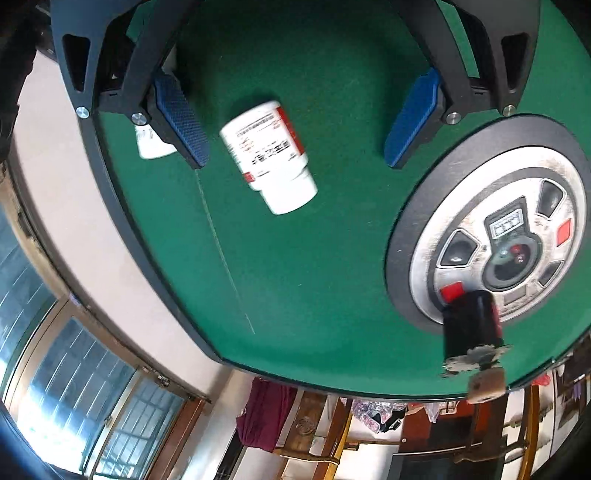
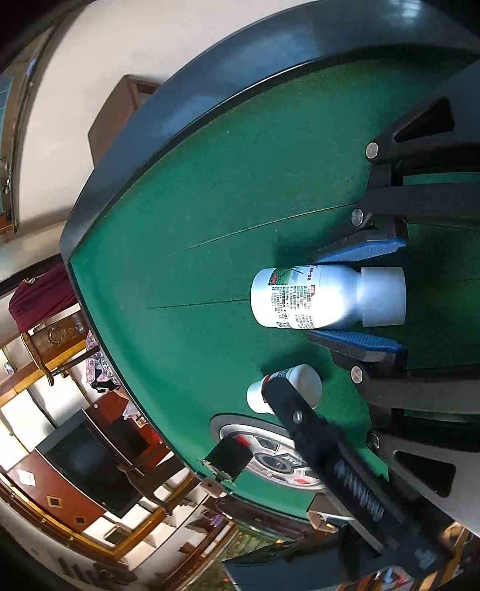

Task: Organize objects
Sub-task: 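Grasp large white pill bottle with right tool while left tool grasps smaller bottle, then carry bottle into tray with left tool while right tool places its bottle there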

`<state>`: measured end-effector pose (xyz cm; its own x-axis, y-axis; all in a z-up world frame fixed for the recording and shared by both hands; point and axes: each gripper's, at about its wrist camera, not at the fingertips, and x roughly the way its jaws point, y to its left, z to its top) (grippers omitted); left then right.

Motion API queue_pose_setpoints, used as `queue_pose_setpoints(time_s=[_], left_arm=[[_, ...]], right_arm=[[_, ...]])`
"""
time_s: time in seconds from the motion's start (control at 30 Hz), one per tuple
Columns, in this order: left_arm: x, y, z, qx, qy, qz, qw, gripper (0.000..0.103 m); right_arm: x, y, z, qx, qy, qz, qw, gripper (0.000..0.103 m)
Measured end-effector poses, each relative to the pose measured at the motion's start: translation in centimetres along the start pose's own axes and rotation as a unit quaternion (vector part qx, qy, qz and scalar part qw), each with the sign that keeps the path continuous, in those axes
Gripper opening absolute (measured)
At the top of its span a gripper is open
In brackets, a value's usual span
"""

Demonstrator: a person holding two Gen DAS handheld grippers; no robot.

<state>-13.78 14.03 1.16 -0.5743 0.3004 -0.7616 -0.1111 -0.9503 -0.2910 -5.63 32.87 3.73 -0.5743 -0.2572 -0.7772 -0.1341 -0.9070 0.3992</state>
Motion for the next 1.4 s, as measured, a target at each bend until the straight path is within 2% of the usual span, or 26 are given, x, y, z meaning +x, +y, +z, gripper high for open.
queue_pose_setpoints(time_s=[0.07, 0.13, 0.17, 0.2, 0.23, 0.33, 0.43, 0.53, 0.67, 0.8, 1.03, 1.17, 1.3, 1.4], left_arm=[[0.2, -0.1, 0.1, 0.008, -0.001, 0.005, 1.0000, 0.090], [0.4, -0.5, 0.0, 0.039, -0.004, 0.016, 0.9991, 0.061], [0.4, -0.6, 0.0, 0.053, -0.006, 0.025, 0.9982, 0.053], [0.5, -0.6, 0.1, 0.063, -0.006, 0.028, 0.9976, 0.037], [0.5, -0.5, 0.0, 0.071, -0.004, 0.026, 0.9971, 0.033], [0.0, 0.4, 0.4, 0.074, 0.006, 0.008, 0.9972, 0.033], [-1.4, 1.5, 0.1, 0.079, 0.005, 0.008, 0.9969, 0.033], [-3.6, 3.1, -0.3, 0.082, 0.000, 0.006, 0.9966, 0.033], [-7.7, 6.2, -1.1, 0.058, -0.013, 0.002, 0.9982, 0.033], [-12.1, 9.4, -2.2, 0.042, -0.035, 0.009, 0.9985, 0.033], [-20.0, 15.9, -5.6, 0.017, -0.083, 0.047, 0.9953, 0.034], [-24.2, 20.7, -7.2, -0.015, -0.103, 0.070, 0.9921, 0.034], [-27.5, 25.3, -8.6, -0.050, -0.121, 0.087, 0.9876, 0.034], [-29.0, 28.1, -9.4, -0.072, -0.127, 0.098, 0.9844, 0.034]], right_arm=[[0.0, 0.1, -0.1, 0.000, 0.001, -0.002, 1.000, 0.038], [0.0, 0.3, 0.0, 0.000, 0.000, -0.005, 1.000, 0.038], [0.0, 0.3, 0.0, 0.000, -0.001, -0.005, 1.000, 0.038], [0.0, 0.3, 0.0, 0.000, -0.001, -0.005, 1.000, 0.038], [0.1, 0.3, 0.0, -0.001, -0.001, -0.005, 1.000, 0.038], [0.1, 0.7, -0.1, -0.010, -0.004, -0.013, 1.000, 0.038], [0.2, 0.9, -0.2, -0.020, -0.007, -0.022, 1.000, 0.038], [0.3, 1.2, -0.3, -0.034, -0.009, -0.034, 0.999, 0.038], [0.6, 2.3, -0.7, -0.071, -0.017, -0.068, 0.995, 0.038], [1.0, 3.5, -1.3, -0.115, -0.026, -0.110, 0.987, 0.038], [1.2, 4.5, -2.1, -0.154, -0.041, -0.148, 0.976, 0.037], [1.1, 4.6, -2.2, -0.142, -0.039, -0.129, 0.981, 0.037], [0.1, 5.6, -3.1, -0.114, -0.024, -0.069, 0.991, 0.037], [-0.8, 8.0, -4.0, -0.119, -0.018, -0.031, 0.992, 0.037]])
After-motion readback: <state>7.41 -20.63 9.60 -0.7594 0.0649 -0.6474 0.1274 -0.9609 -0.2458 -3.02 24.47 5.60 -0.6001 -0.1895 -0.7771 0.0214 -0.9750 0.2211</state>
